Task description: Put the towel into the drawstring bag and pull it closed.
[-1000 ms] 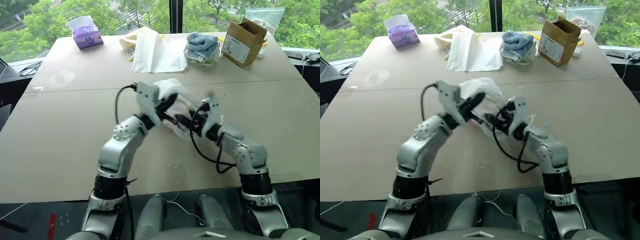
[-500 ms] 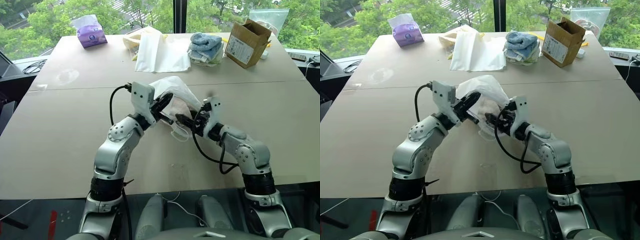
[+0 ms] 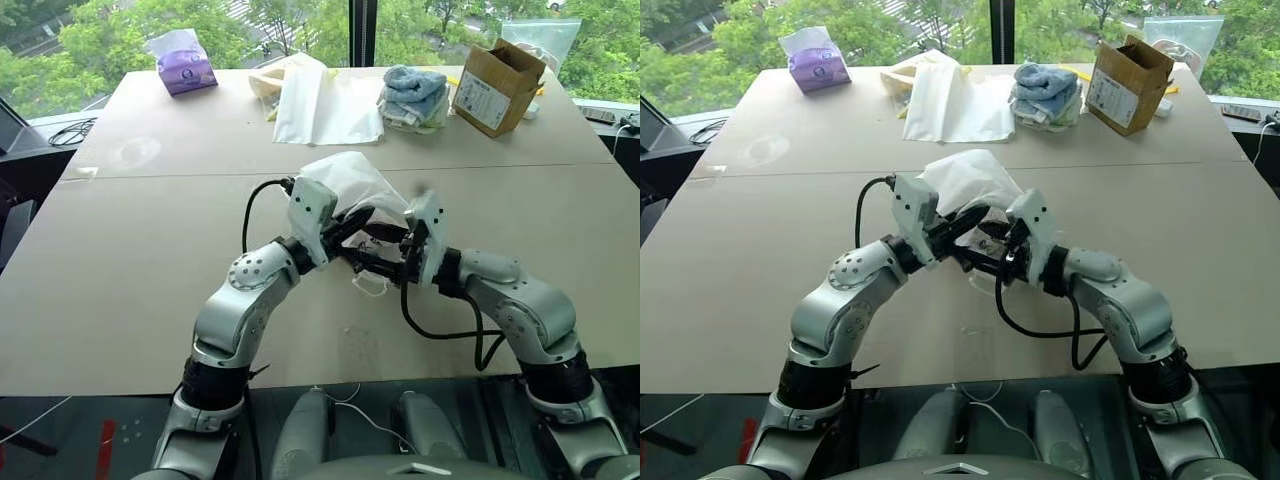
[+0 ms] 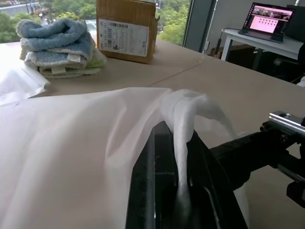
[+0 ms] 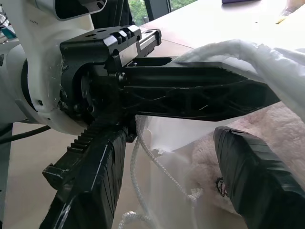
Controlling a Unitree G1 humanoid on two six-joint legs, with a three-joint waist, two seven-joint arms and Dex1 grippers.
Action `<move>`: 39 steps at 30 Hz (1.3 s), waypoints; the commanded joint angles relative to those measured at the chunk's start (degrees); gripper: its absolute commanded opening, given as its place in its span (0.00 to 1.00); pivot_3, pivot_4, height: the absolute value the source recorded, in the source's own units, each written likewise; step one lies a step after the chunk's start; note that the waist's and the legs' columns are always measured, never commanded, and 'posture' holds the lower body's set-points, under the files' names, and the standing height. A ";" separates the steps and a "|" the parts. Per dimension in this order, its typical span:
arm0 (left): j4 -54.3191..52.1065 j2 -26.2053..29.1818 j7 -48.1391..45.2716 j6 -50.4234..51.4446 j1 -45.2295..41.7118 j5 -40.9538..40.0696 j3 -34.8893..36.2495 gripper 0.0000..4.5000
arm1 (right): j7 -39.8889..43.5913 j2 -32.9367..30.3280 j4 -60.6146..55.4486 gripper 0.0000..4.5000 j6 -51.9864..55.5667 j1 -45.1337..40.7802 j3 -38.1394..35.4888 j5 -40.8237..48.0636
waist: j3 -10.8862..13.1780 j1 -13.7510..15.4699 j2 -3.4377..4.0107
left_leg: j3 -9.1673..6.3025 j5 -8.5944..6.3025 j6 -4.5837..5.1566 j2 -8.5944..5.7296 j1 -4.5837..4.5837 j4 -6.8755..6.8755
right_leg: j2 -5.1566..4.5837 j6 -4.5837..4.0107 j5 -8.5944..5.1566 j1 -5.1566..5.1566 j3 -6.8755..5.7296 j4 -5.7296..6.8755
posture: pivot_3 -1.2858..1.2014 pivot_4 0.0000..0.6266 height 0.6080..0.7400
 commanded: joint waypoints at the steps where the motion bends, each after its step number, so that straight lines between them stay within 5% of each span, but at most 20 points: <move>1: -0.26 -0.59 1.51 -0.87 -2.04 0.35 1.51 0.00 | 3.67 -2.21 -6.91 0.70 -0.71 2.24 -2.53 4.55 | 0.00 0.05 0.00 | 0.00 0.00 0.00 0.00 -0.01 0.00 | -0.01 0.00 0.00 0.00 0.00 0.00 | 0.52 0.24 1.00; 12: -2.05 -0.49 2.76 0.52 -1.38 -0.42 2.61 0.00 | 1.14 -13.06 -10.74 0.70 -8.57 17.86 -21.37 1.47 | 0.00 0.50 -0.01 | -0.02 -0.10 0.17 -0.02 0.03 0.02 | -0.03 0.00 0.00 0.16 -0.04 -0.13 | 0.52 0.24 1.00; 24: -3.40 -0.59 4.04 0.91 -0.49 -0.82 3.39 0.00 | -0.35 -15.08 1.44 0.70 -23.97 20.31 -11.76 -17.12 | -0.01 0.26 -0.01 | 0.03 0.00 0.00 0.01 0.10 0.02 | 0.01 0.00 0.00 0.21 0.01 -0.14 | 0.52 0.24 1.00; 39: -2.42 0.42 2.80 0.51 -0.76 -0.56 3.84 0.00 | -6.11 -3.59 19.19 0.70 -40.01 10.05 -7.61 -24.26 | -0.01 0.25 -0.01 | 0.00 0.01 -0.02 0.02 0.10 0.05 | 0.00 0.00 0.00 0.23 -0.03 -0.13 | 0.52 0.24 1.00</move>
